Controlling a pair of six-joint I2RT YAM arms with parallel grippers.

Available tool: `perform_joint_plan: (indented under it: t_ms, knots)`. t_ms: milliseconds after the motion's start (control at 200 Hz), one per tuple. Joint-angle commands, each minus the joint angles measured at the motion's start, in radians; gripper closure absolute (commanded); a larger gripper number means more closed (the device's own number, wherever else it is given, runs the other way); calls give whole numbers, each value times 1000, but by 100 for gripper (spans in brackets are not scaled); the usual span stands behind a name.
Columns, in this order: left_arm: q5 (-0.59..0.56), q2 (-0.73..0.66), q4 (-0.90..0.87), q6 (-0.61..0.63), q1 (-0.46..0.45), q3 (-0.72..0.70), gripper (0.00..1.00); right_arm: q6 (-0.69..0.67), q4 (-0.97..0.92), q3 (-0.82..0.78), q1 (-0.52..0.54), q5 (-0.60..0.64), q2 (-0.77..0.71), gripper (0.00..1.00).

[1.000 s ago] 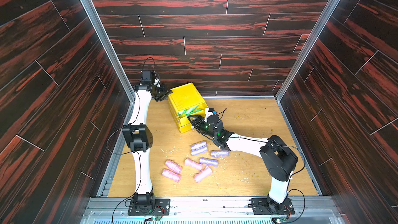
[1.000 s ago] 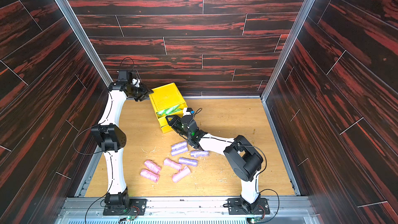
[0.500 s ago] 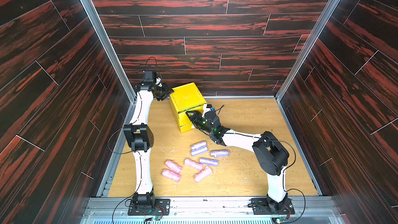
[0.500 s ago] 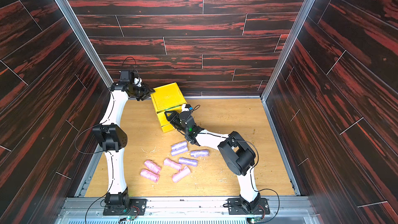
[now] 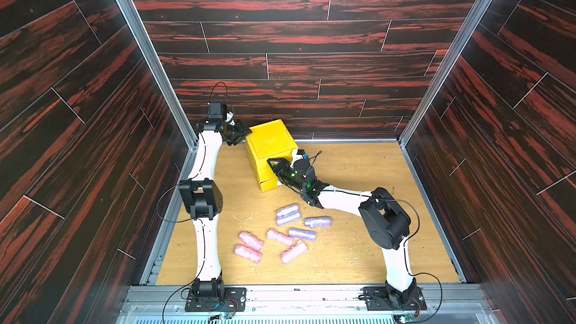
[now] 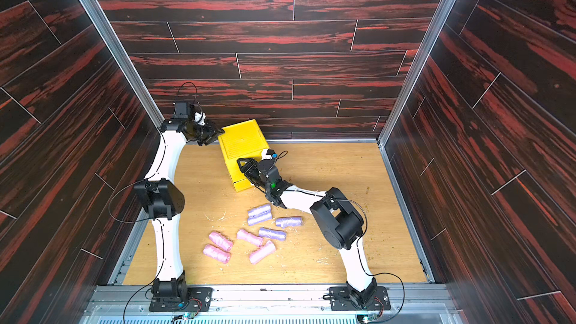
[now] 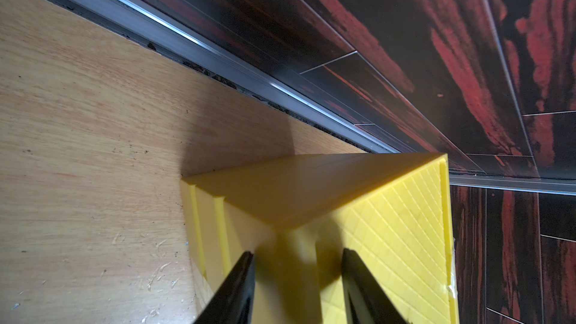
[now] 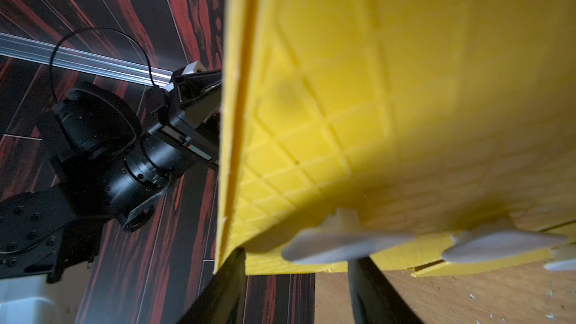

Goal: Sort the rolls of trash bags by color and place them into the drawer
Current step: Close the drawer in the storage box.

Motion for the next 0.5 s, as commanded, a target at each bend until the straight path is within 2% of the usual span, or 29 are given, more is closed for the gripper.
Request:
perform_joint_plan:
  t_ms: [0, 135, 266, 351, 436, 496]
  knots:
    - [9, 63, -148, 30, -48, -30, 52, 6, -8, 31, -8, 10, 23, 44]
    - [8, 62, -152, 33, -48, -32, 52, 6, -14, -3, -8, -11, -14, 43]
    - [6, 65, -155, 33, -47, -31, 52, 14, -88, -113, -8, -50, -151, 39]
    - [6, 67, -157, 35, -46, -31, 52, 10, -297, -142, -11, -49, -264, 37]
    - [2, 66, -160, 36, -47, -31, 52, 4, -573, -113, -14, 2, -355, 33]
    - [4, 65, -159, 36, -47, -32, 52, 11, -701, -85, -26, 7, -387, 30]
